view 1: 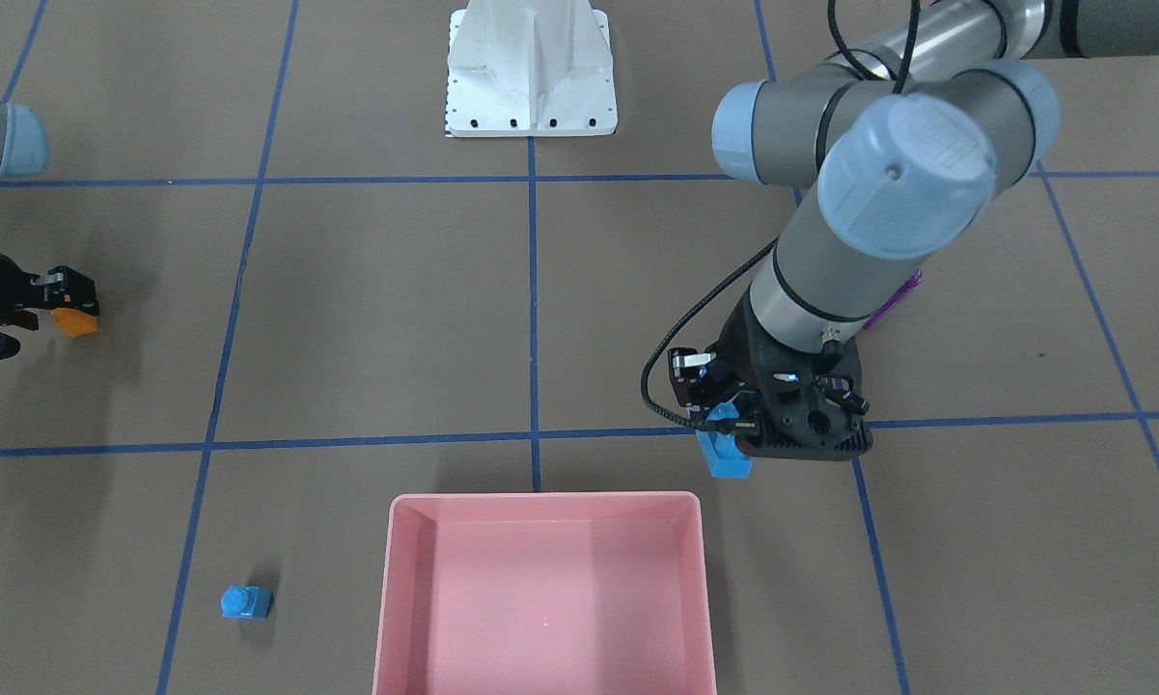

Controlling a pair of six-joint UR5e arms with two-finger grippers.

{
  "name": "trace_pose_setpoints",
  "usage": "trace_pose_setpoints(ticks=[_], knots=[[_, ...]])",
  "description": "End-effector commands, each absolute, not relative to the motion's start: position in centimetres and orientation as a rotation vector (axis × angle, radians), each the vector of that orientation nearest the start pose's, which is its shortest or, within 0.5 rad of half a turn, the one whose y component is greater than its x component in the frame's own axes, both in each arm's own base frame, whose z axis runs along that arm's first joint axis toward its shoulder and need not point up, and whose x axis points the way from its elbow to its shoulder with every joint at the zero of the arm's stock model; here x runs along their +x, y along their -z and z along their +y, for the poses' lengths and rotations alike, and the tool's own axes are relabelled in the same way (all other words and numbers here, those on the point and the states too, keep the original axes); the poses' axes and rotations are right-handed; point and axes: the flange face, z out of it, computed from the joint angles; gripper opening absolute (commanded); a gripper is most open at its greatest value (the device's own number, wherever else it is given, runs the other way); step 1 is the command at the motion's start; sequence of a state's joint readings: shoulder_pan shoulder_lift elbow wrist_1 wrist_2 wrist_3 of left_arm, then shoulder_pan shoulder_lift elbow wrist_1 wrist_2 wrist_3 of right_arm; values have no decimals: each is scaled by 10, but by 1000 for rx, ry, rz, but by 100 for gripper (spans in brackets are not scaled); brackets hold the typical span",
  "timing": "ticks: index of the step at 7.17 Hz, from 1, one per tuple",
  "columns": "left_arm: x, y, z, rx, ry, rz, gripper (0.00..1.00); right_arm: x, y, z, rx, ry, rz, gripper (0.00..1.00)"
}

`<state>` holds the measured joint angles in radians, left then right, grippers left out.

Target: Put all blocks into box

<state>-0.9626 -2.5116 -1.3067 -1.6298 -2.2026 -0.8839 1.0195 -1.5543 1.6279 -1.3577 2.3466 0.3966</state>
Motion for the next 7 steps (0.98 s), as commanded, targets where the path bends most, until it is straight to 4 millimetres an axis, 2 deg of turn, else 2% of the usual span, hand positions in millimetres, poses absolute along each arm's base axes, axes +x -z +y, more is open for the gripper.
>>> trace_pose_setpoints(ticks=[1, 2, 3, 4, 5, 6, 7], knots=[[412, -157, -742, 167, 129, 942, 0, -216, -599, -471, -119, 246, -814, 0], [418, -156, -763, 225, 170, 918, 0, -216, -597, -470, -119, 249, -821, 0], [424, -155, -770, 250, 182, 940, 0, -217, -589, -471, -118, 255, -845, 0], [443, -170, -775, 318, 195, 923, 0, -220, -568, -473, -94, 268, -873, 0], [466, -173, -765, 332, 216, 922, 42, -216, -539, -490, -52, 257, -888, 0], [467, -166, -764, 333, 219, 931, 99, -218, -503, -520, -11, 246, -895, 0], [462, -159, -764, 339, 219, 944, 100, -225, -446, -565, 14, 221, -900, 0]])
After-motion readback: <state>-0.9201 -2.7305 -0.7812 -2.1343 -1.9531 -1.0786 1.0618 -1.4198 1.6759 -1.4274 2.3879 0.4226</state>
